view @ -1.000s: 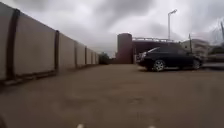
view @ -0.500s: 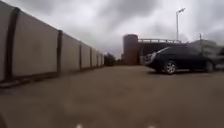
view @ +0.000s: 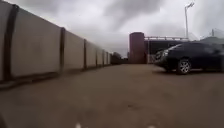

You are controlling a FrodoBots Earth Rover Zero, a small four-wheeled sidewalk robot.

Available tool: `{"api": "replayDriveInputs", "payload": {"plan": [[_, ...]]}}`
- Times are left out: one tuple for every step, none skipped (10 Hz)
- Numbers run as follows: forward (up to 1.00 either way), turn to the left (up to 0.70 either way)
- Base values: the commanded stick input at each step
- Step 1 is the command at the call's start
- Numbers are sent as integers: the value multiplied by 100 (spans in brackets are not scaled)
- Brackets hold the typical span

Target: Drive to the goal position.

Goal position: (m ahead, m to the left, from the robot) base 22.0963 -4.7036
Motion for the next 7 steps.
{"api": "replayDriveInputs", "payload": {"plan": [[100,7],[100,7],[100,7],[100,7],[100,7],[100,7],[100,0]]}}
